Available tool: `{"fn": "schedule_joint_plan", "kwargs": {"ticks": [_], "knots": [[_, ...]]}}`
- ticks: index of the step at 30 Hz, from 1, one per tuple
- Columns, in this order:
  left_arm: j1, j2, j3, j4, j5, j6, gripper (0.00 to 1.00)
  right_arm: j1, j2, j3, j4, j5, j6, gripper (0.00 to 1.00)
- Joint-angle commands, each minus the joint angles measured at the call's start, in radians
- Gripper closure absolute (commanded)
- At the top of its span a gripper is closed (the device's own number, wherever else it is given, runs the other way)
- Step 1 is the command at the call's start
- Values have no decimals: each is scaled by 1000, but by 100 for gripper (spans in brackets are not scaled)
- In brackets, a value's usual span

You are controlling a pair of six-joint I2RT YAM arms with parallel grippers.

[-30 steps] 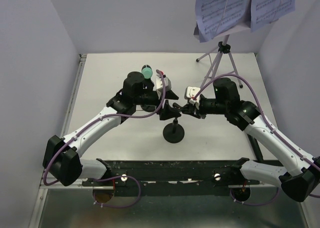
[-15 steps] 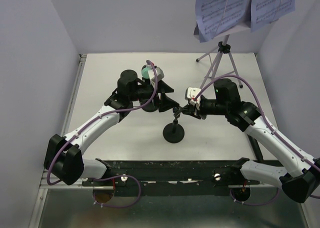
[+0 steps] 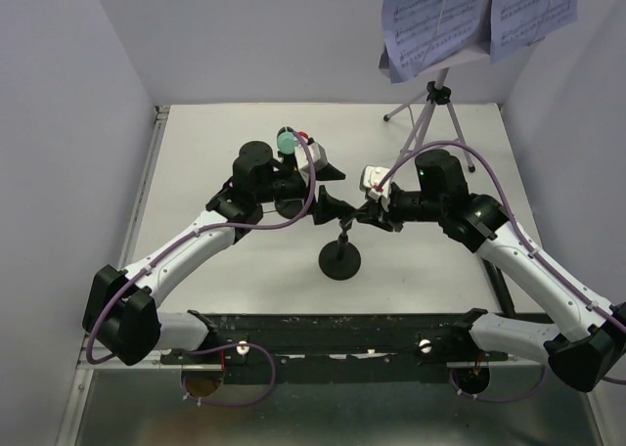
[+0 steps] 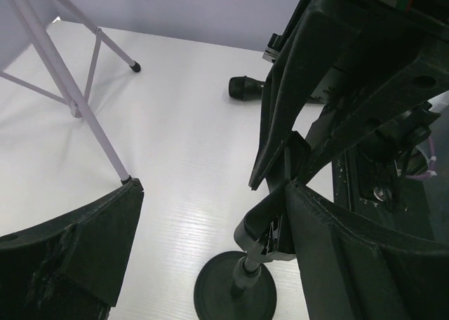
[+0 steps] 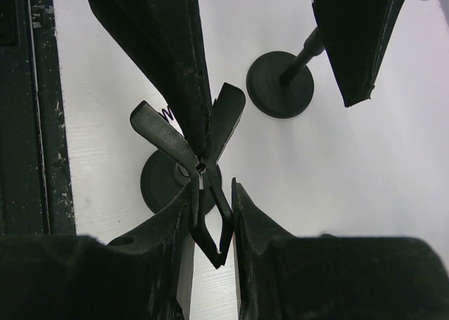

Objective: Pack up the instrument practice props

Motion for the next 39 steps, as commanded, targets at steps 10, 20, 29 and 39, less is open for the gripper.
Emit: {"fn": "schedule_joint_plan", "kwargs": {"ticks": [10, 20, 29, 39], "knots": [[-22, 65, -175, -141, -151, 130, 12, 13, 99, -75, -242, 37, 15, 100], [-21, 140, -209, -124, -151, 159, 16, 13, 136, -58, -244, 22, 27, 100], [-18, 91, -164, -121, -160, 139, 12, 14, 122, -45, -228, 17, 38, 100], [38, -19, 99, -306, -99, 128, 8, -1, 24, 44, -279, 98, 61, 100]]}}
